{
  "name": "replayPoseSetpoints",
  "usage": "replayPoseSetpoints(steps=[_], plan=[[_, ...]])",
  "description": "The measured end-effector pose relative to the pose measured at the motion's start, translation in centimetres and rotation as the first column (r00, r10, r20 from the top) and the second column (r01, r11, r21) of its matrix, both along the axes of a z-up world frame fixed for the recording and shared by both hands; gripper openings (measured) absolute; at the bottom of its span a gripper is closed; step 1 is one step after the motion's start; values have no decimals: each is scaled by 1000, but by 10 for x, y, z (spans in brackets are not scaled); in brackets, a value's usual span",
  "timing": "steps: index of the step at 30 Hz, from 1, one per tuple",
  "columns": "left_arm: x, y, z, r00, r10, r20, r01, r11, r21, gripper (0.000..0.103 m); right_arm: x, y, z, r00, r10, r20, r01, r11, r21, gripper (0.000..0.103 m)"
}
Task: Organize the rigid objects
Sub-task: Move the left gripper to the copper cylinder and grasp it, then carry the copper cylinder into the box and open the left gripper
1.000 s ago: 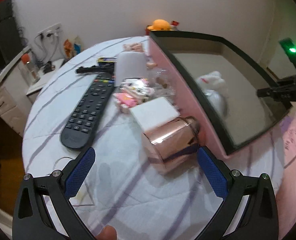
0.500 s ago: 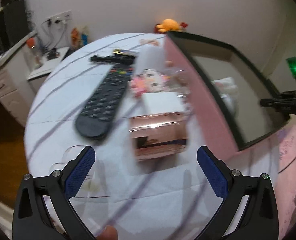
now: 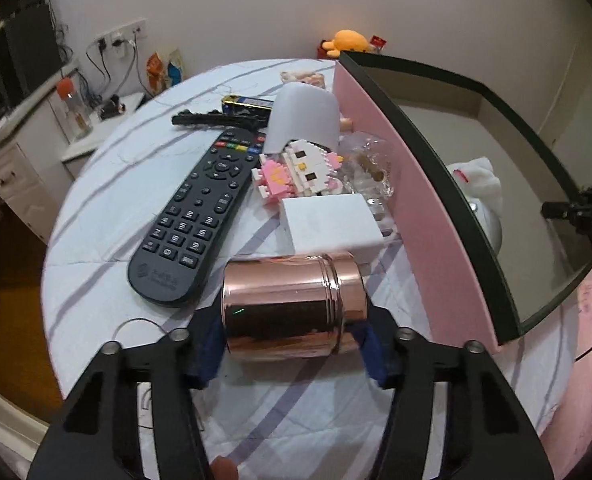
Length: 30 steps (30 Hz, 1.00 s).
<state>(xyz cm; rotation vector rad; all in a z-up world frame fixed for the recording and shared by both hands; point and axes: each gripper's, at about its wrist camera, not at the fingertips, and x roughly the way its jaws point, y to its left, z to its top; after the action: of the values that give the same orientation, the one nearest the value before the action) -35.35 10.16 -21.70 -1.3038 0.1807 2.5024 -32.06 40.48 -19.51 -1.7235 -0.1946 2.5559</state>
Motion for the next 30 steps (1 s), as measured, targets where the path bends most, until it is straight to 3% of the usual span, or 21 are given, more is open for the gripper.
replayPoseSetpoints(steps=[15, 22, 30], plan=[[10, -15, 30, 999, 7, -39, -6, 999, 46, 54, 3, 0, -1, 1000, 5, -11, -5, 1000, 3, 25], [16, 19, 64, 991, -87, -102, 96, 992, 86, 54, 4, -1, -1, 1000, 7, -19, -6, 1000, 9, 25], [13, 74, 79, 973, -196, -122, 207, 974, 87, 54, 8, -2, -4, 999, 23, -24, -23, 1000, 9, 25]])
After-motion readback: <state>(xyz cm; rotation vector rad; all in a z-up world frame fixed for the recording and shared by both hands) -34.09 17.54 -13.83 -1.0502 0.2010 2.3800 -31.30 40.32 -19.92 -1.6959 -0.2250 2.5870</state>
